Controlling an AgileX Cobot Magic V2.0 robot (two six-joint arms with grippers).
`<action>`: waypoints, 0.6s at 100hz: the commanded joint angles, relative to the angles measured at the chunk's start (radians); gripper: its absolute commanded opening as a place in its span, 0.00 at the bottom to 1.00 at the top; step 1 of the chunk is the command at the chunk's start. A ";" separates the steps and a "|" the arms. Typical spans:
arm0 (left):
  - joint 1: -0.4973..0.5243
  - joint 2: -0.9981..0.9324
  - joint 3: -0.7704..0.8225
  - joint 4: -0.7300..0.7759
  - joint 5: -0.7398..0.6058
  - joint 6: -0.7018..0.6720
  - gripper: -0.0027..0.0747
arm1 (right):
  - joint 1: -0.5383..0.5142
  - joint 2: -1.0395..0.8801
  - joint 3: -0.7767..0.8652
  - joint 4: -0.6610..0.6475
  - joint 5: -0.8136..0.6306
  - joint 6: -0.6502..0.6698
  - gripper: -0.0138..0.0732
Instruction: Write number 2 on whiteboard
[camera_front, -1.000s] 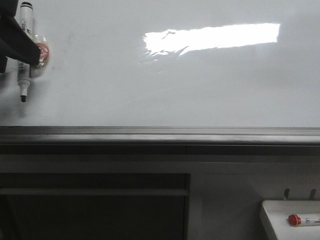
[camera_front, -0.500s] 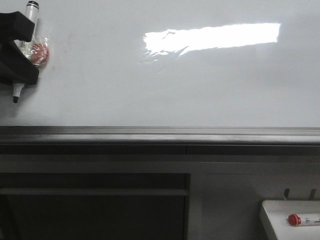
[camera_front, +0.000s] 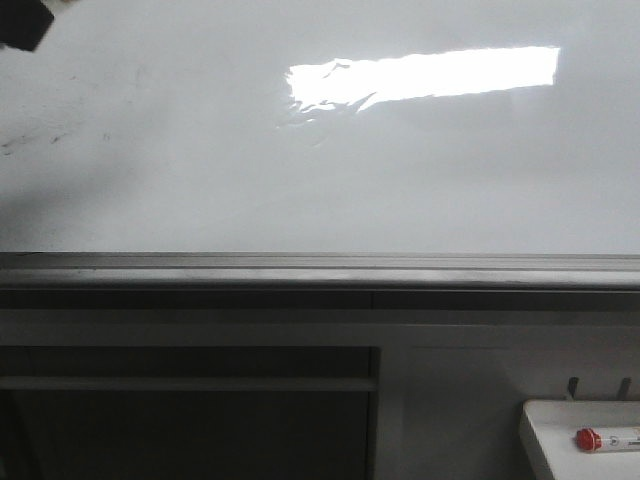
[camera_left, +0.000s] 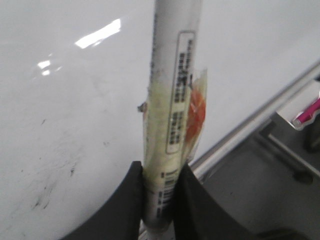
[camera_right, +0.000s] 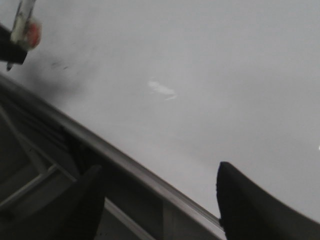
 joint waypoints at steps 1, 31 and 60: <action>-0.008 -0.059 -0.066 -0.021 0.105 0.185 0.01 | 0.082 0.075 -0.086 0.021 -0.042 -0.066 0.65; -0.008 -0.157 -0.075 -0.021 0.333 0.521 0.01 | 0.387 0.337 -0.274 0.013 -0.093 -0.236 0.65; -0.008 -0.159 -0.075 -0.021 0.377 0.539 0.01 | 0.526 0.532 -0.414 0.013 -0.246 -0.249 0.65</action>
